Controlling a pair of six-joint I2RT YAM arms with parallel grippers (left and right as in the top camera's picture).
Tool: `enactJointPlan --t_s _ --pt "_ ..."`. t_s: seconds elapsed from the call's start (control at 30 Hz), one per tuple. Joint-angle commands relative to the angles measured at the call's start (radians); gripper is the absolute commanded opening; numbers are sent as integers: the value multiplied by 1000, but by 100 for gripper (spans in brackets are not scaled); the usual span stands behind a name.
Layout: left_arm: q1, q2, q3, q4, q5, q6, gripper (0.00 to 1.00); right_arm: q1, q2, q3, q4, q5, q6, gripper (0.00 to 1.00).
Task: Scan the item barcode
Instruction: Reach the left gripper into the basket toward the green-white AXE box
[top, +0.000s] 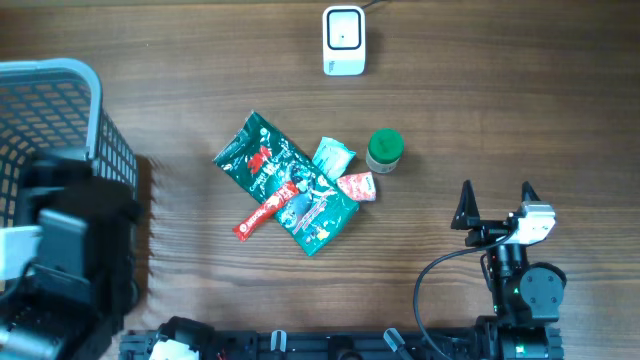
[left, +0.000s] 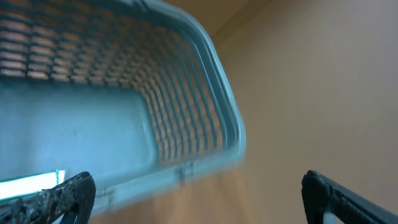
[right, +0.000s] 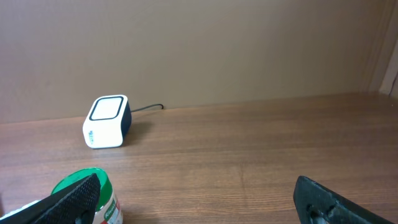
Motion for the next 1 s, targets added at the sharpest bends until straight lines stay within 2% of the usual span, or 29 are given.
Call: enactJointPlan --t_s 0.0,0.07,0.1,0.17,0.23,0.27,0.4,0.43,0.53,0.77,0.97 --pt "278 42 6 106 105 53 100 -2 -6 -1 4 8 17 100" --pt "539 109 6 178 387 177 100 -2 -6 -1 4 8 17 100" --pt "679 158 6 180 570 234 100 -2 -6 -1 4 8 17 100" --pt "872 261 6 146 800 318 100 -2 -6 -1 4 8 17 100" --pt "1010 404 6 56 854 327 100 -2 -6 -1 4 8 17 100" --pt "1036 457 6 27 857 360 100 -2 -6 -1 4 8 17 100" --pt "1034 697 5 -46 874 586 100 -2 -6 -1 4 8 17 100" --pt "1016 756 4 -78 874 608 100 -2 -6 -1 4 8 17 100" --pt "963 845 -60 -109 870 608 100 -2 -6 -1 4 8 17 100" --pt "924 846 -338 88 870 607 100 -2 -6 -1 4 8 16 100" --pt "926 846 -410 108 838 607 100 -2 -6 -1 4 8 17 100"
